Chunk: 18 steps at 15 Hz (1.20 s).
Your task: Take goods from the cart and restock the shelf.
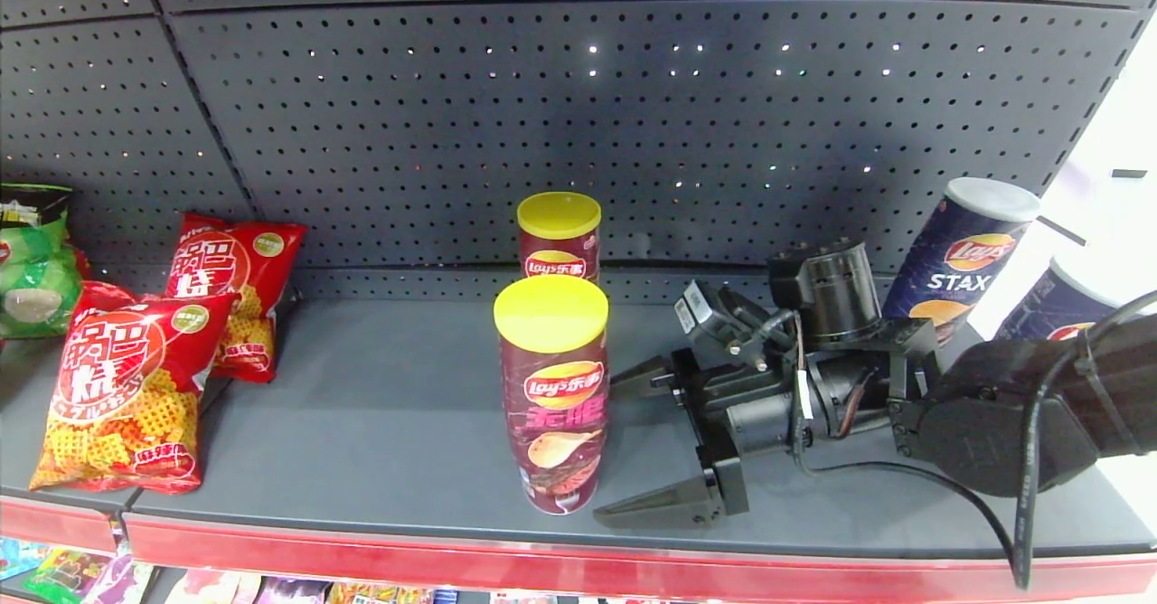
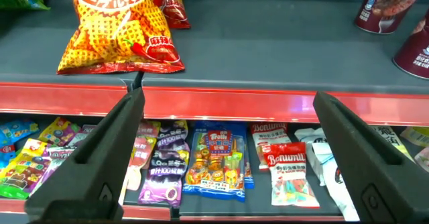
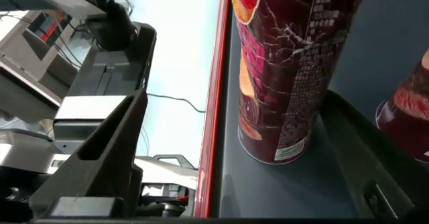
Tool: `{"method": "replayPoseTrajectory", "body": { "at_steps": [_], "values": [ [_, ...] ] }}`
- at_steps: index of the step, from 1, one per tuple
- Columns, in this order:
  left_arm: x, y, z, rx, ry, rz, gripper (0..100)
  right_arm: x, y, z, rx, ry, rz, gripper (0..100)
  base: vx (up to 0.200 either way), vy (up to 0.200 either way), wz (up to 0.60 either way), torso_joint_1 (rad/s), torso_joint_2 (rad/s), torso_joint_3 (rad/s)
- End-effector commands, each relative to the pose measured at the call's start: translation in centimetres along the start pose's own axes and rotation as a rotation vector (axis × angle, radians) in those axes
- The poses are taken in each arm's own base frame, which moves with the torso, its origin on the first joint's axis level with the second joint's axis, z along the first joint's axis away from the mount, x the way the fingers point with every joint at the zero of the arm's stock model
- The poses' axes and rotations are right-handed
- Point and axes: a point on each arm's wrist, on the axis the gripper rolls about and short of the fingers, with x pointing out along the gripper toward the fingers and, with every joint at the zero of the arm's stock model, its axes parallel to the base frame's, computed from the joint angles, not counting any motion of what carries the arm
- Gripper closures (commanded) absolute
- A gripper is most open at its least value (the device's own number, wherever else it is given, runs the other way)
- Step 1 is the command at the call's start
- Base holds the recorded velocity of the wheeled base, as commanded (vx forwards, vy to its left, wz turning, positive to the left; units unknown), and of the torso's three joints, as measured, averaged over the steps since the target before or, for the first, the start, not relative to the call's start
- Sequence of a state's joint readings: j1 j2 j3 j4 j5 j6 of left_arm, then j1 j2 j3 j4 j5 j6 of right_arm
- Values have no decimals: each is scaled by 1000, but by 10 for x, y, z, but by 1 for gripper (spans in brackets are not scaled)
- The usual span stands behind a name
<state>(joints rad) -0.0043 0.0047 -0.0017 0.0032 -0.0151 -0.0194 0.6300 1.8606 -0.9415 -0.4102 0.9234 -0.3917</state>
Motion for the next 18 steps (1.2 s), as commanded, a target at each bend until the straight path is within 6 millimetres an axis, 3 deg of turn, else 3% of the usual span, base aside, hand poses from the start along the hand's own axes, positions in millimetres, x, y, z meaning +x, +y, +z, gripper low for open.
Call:
{"method": "replayPoseTrajectory", "body": {
  "at_steps": [1,18],
  "values": [
    [0,0,0,-1,2,-1,0,0,0,0,2,1,1,0,0,0,0,0,0,0],
    [0,0,0,-1,2,-1,0,-5,7,-3,16,8,-1,0,0,0,0,0,0,0]
  ]
}}
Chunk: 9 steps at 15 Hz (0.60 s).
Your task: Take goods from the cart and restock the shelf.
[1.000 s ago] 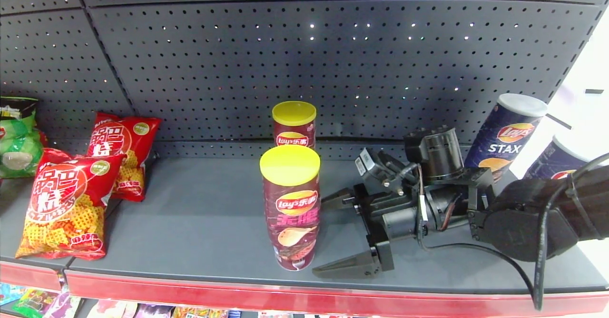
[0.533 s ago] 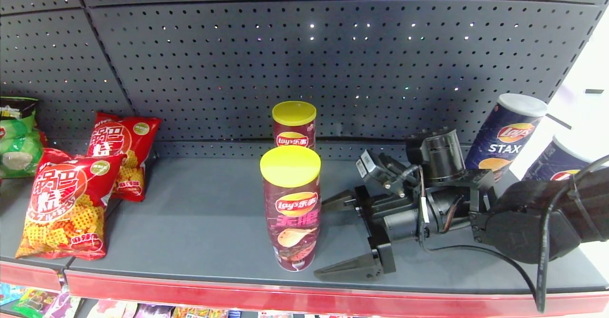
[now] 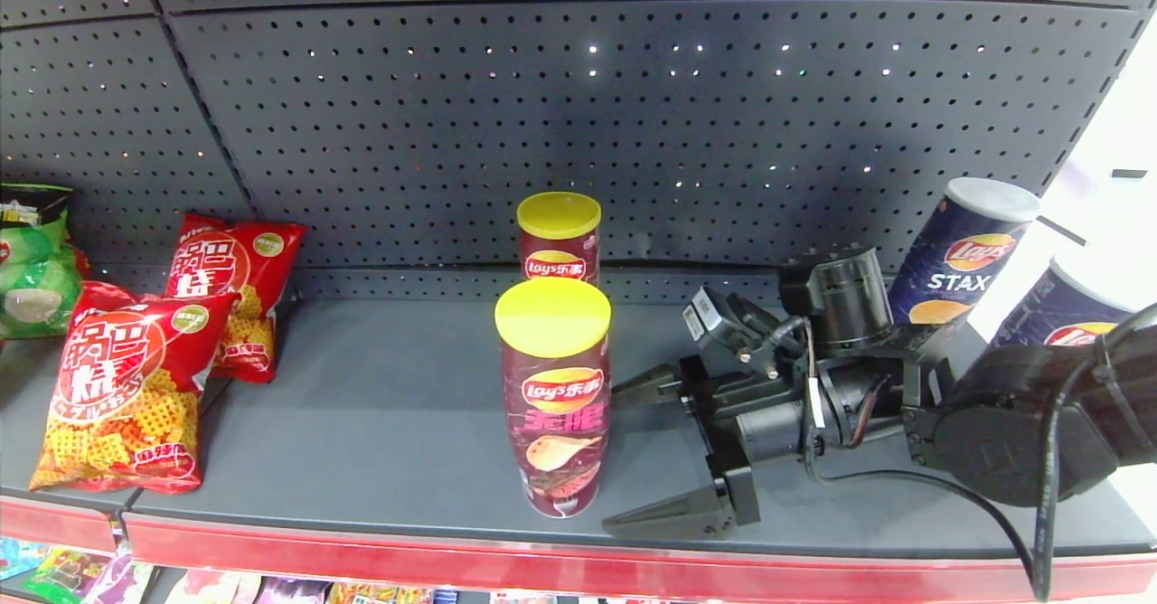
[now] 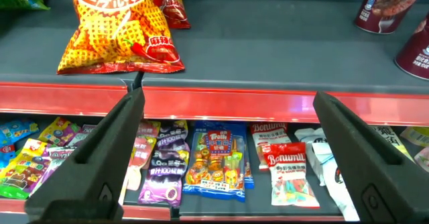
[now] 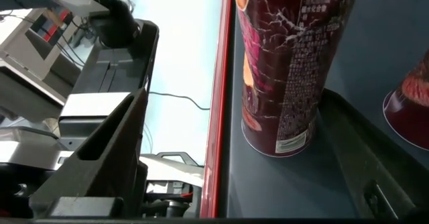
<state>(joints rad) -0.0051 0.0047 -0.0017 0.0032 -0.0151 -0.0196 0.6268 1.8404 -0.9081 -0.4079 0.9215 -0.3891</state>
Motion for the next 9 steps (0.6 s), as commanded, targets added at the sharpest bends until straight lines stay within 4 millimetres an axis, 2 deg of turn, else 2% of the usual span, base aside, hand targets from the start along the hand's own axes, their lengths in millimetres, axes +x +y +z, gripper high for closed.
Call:
{"method": "replayPoseTrajectory", "body": {
  "at_steps": [1,9],
  "values": [
    [0,0,0,0,1,0,0,-2,2,0,-1,-1,-1,0,0,0,0,0,0,0],
    [0,0,0,0,1,0,0,-3,2,-4,12,12,-15,0,0,0,0,0,0,0]
  ]
}}
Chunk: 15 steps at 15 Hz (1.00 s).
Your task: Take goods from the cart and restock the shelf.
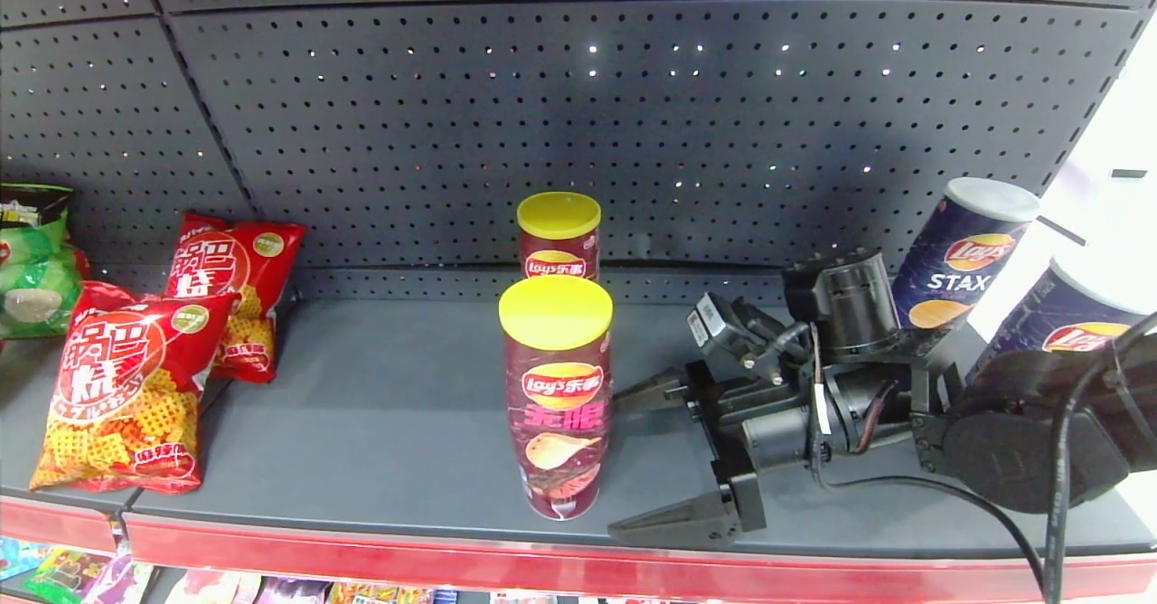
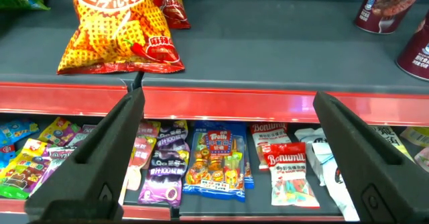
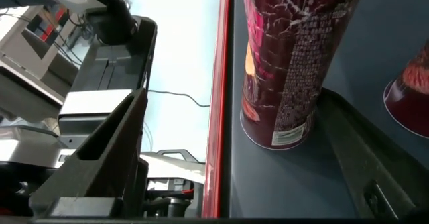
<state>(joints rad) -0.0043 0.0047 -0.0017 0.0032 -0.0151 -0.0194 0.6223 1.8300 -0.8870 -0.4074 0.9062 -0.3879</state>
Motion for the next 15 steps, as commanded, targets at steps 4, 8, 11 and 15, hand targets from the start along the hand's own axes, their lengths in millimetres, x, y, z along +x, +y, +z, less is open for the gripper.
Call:
{"method": "replayPoseTrajectory", "body": {
  "at_steps": [4,8,11,15],
  "values": [
    [0,0,0,-1,2,-1,0,-19,-1,-5,19,-1,-49,0,0,0,0,0,0,0],
    [0,0,0,-1,2,-1,0,-63,26,5,1,-43,-138,0,0,0,0,0,0,0],
    [0,0,0,-1,2,-1,0,-118,73,10,-29,-107,-276,0,0,0,0,0,0,0],
    [0,0,0,-1,2,-1,0,-154,157,-12,-77,-180,-374,0,0,0,0,0,0,0]
  ]
}}
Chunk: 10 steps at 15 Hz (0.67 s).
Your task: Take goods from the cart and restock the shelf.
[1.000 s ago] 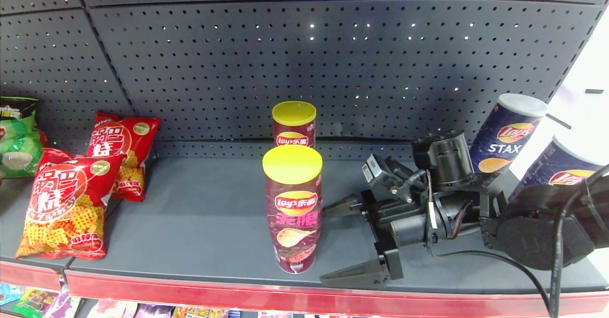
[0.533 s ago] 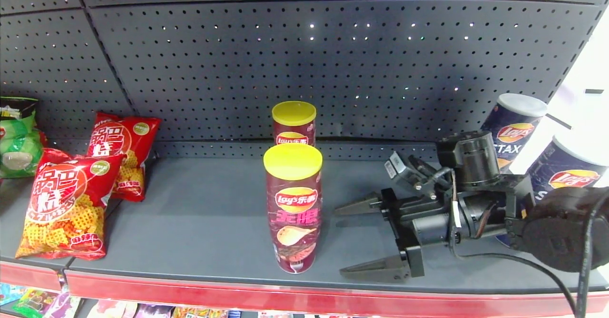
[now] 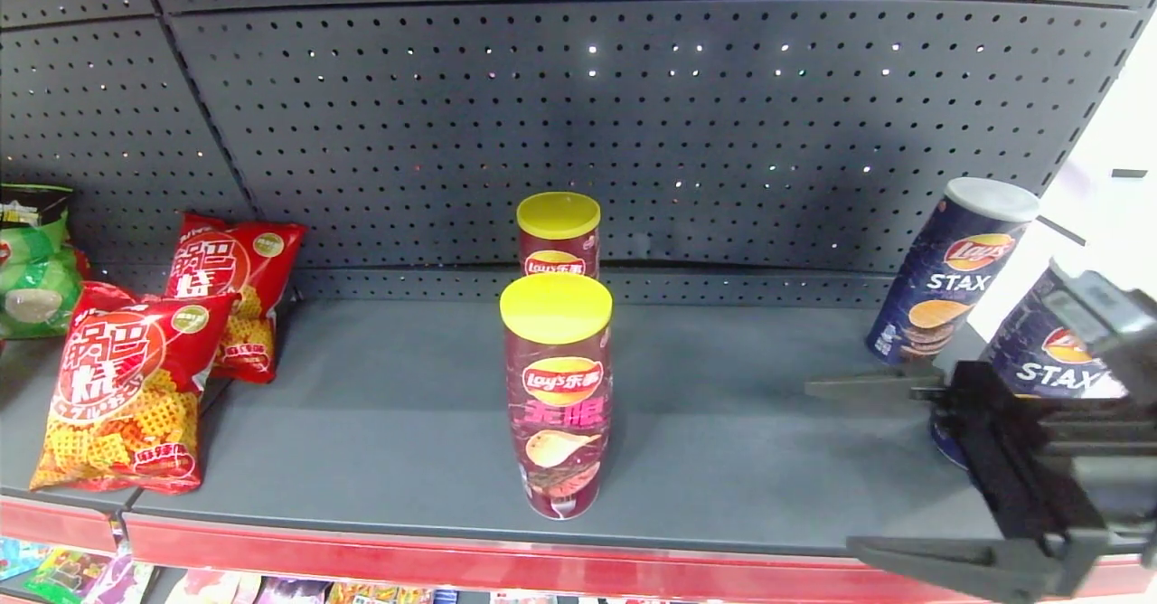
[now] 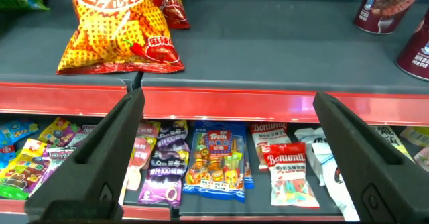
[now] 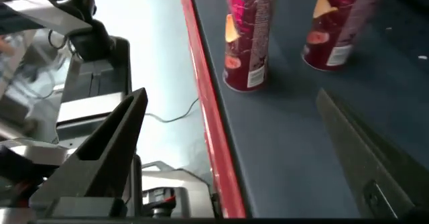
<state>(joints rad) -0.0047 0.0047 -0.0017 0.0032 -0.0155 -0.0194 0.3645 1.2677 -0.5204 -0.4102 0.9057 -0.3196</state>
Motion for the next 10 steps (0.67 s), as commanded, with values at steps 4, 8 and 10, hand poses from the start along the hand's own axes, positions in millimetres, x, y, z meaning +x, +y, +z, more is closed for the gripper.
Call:
{"method": "replayPoseTrajectory", "body": {
  "at_steps": [4,8,10],
  "values": [
    [0,0,0,-1,1,0,0,-87,101,-17,-25,-145,-352,0,0,0,0,0,0,0],
    [0,0,0,-1,1,0,0,-104,152,-39,69,-114,-692,0,0,0,0,0,0,0],
    [0,0,0,-1,1,0,0,-106,157,-45,102,-112,-831,0,0,0,0,0,0,0]
  ]
}}
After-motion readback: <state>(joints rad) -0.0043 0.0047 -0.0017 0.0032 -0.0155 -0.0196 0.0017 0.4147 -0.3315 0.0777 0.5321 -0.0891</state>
